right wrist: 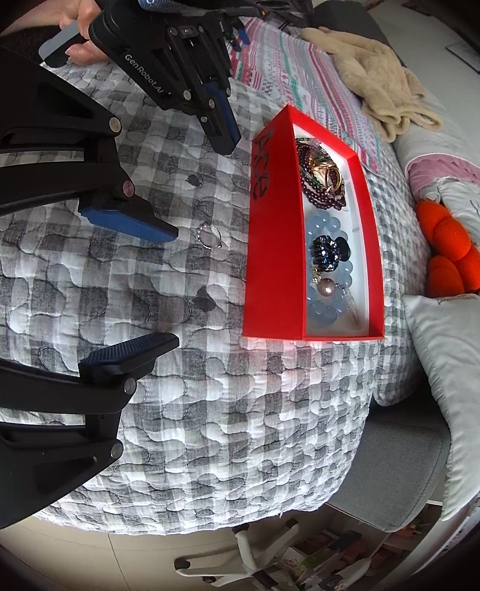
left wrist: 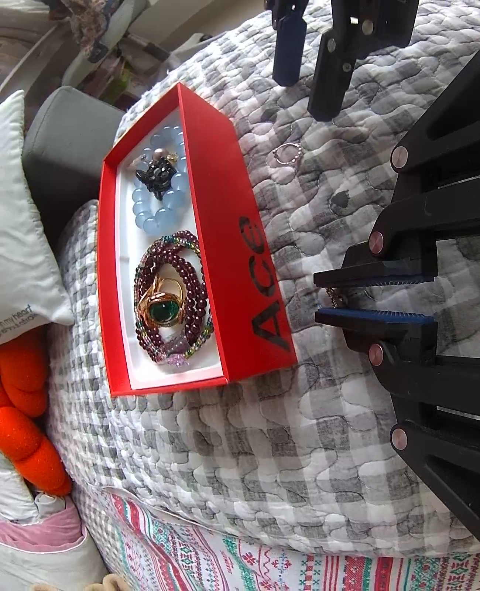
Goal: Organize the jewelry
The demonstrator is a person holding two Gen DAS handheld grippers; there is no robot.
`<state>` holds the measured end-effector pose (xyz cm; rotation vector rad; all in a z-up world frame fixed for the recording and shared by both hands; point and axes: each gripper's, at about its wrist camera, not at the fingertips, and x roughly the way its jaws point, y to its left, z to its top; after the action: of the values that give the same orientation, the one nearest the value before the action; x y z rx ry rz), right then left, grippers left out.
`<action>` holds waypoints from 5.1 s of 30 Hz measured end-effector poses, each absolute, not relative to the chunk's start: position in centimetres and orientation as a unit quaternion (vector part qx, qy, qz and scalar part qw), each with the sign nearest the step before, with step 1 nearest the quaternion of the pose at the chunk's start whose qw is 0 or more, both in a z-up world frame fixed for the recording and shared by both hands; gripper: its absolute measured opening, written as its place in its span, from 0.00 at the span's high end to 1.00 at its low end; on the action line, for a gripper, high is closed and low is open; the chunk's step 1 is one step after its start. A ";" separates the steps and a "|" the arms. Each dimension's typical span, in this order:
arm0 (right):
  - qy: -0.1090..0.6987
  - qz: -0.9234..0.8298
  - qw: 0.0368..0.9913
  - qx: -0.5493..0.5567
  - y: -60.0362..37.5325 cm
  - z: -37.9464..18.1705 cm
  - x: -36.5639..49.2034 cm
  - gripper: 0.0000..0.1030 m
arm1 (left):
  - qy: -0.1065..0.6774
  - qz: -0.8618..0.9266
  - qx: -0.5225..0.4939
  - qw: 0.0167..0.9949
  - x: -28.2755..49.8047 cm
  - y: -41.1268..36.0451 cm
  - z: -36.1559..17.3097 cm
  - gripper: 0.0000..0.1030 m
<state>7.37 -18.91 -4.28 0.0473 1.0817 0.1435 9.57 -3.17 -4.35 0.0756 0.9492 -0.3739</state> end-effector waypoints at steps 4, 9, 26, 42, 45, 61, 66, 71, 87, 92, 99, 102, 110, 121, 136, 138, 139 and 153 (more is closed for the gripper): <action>0.511 0.073 0.856 0.000 -17.6 -4.7 7.7 0.47 | 0.453 -0.177 0.024 0.874 9.1 -1.8 -3.9 0.95; 0.501 0.076 0.862 -0.031 -16.2 -5.1 7.8 0.38 | 0.458 -0.169 0.007 0.873 8.7 -0.1 -3.7 0.95; 0.460 0.106 0.877 -0.086 -14.1 -5.3 8.9 0.69 | 0.454 -0.167 0.002 0.875 8.3 0.6 -3.0 0.95; 0.463 0.115 0.874 -0.087 -13.8 -5.1 8.7 0.83 | 0.453 -0.168 0.000 0.875 8.2 0.7 -2.7 0.95; 0.467 0.116 0.873 -0.079 -14.0 -4.8 8.6 0.84 | 0.451 -0.168 -0.011 0.877 8.3 1.1 -2.3 0.95; 0.397 0.104 0.912 0.018 -17.4 1.4 9.3 0.84 | 0.387 -0.209 -0.083 0.894 11.7 -1.1 0.9 0.95; 0.390 0.091 0.915 0.045 -18.9 1.4 10.7 0.83 | 0.390 -0.211 -0.078 0.893 13.0 -2.7 0.1 0.95; 0.392 0.083 0.915 0.051 -19.6 0.9 11.5 0.83 | 0.388 -0.209 -0.068 0.895 13.4 -3.3 0.0 0.91; 0.391 0.083 0.915 0.054 -19.6 1.0 11.9 0.83 | 0.401 -0.165 -0.040 0.900 11.9 -1.2 0.4 0.68; 0.393 0.105 0.912 0.045 -17.5 1.0 12.3 0.83 | 0.413 -0.147 -0.038 0.898 11.8 -0.3 -0.2 0.64; 0.392 0.128 0.909 0.061 -15.9 0.6 13.0 0.82 | 0.422 -0.137 -0.037 0.896 11.6 0.5 -0.4 0.53; 0.391 0.136 0.906 0.088 -16.4 1.1 13.1 0.61 | 0.425 -0.134 -0.031 0.895 11.4 0.7 -0.4 0.48; 0.394 0.113 0.909 0.082 -17.7 2.1 11.9 0.55 | 0.426 -0.110 -0.030 0.897 10.2 0.8 0.3 0.25; 0.417 0.077 0.904 0.048 -18.5 2.8 6.3 0.29 | 0.419 -0.091 0.011 0.903 5.8 -0.3 1.0 0.01; 0.419 0.000 0.908 -0.003 -18.9 3.0 0.1 0.00 | 0.430 -0.036 0.027 0.902 1.5 0.3 1.3 0.00; 0.421 -0.004 0.907 -0.003 -18.9 2.9 -0.2 0.00 | 0.432 -0.030 0.026 0.901 1.2 0.2 1.2 0.00; 0.424 -0.006 0.906 -0.001 -19.0 2.7 -0.2 0.00 | 0.433 -0.028 0.026 0.901 1.2 0.1 1.1 0.00; 0.439 -0.016 0.898 -0.007 -19.2 1.9 -0.1 0.00 | 0.433 -0.025 0.037 0.900 1.6 -1.2 0.9 0.00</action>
<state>-0.10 -19.17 1.95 -0.0137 0.9085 -0.0326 1.57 -1.15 0.88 0.0758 0.8956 -0.0520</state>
